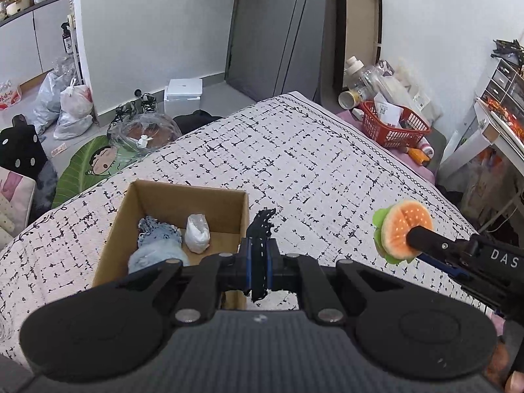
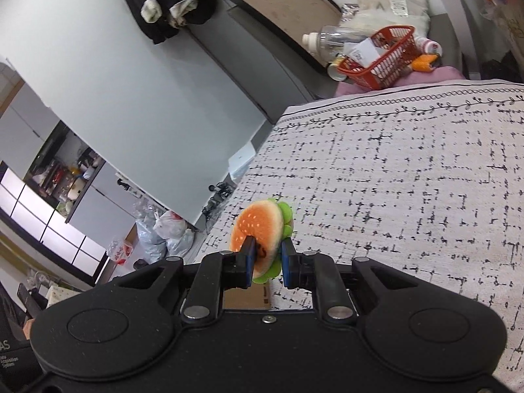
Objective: Organize soft objects
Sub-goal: 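Lift the lace item and burger plush and carry both over the box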
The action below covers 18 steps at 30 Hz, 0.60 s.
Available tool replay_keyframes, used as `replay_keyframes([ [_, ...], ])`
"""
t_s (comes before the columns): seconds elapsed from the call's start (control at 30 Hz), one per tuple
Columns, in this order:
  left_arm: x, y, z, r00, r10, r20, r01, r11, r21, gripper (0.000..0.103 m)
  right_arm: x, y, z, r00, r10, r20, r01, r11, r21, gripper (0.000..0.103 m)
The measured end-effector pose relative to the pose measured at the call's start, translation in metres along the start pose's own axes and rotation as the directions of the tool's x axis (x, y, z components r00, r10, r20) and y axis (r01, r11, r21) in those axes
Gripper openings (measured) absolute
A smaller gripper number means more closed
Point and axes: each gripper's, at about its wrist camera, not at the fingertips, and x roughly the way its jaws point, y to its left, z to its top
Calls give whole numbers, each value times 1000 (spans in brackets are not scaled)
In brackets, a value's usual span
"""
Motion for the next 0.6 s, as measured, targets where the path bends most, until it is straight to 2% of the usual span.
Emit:
replay_keyframes([
  [0.3, -1, 26, 4, 1000, 1, 14, 0, 999, -50, 8, 7, 20, -5, 999, 32, -8, -32, 998, -51, 16],
  [0.6, 17, 60, 8, 1000, -12, -2, 11, 994, -111, 8, 25, 45, -13, 998, 46, -38, -50, 993, -109, 16],
])
